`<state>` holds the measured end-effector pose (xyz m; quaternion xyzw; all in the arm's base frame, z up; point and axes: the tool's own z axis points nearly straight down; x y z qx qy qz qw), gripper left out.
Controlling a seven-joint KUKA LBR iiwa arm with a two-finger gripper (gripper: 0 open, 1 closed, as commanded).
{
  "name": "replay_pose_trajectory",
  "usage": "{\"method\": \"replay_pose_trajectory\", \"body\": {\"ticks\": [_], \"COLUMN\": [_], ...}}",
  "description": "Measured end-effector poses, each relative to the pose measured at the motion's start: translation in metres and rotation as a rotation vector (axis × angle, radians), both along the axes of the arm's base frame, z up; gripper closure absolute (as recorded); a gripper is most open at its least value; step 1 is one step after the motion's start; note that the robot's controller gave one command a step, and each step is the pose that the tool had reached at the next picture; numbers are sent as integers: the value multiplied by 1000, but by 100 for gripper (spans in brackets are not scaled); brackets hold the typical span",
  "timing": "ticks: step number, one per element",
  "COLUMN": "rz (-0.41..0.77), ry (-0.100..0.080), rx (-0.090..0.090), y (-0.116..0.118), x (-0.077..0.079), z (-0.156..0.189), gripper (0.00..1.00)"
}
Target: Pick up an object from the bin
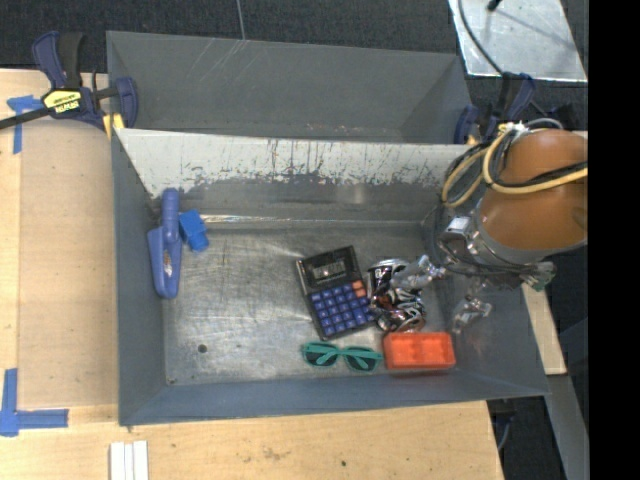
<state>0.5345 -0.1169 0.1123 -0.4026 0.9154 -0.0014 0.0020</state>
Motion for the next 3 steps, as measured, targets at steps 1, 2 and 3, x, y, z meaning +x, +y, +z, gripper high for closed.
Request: {"method": "replay_pose_trajectory", "body": {"ticks": [1, 2, 3], "rz": [64, 381, 381], "ry": [2, -28, -28], "rx": [0, -11, -11], "y": [-6, 81, 81], "x": [5, -17, -17], "z": [-23, -22, -22], "gripper": [0, 100, 100]}}
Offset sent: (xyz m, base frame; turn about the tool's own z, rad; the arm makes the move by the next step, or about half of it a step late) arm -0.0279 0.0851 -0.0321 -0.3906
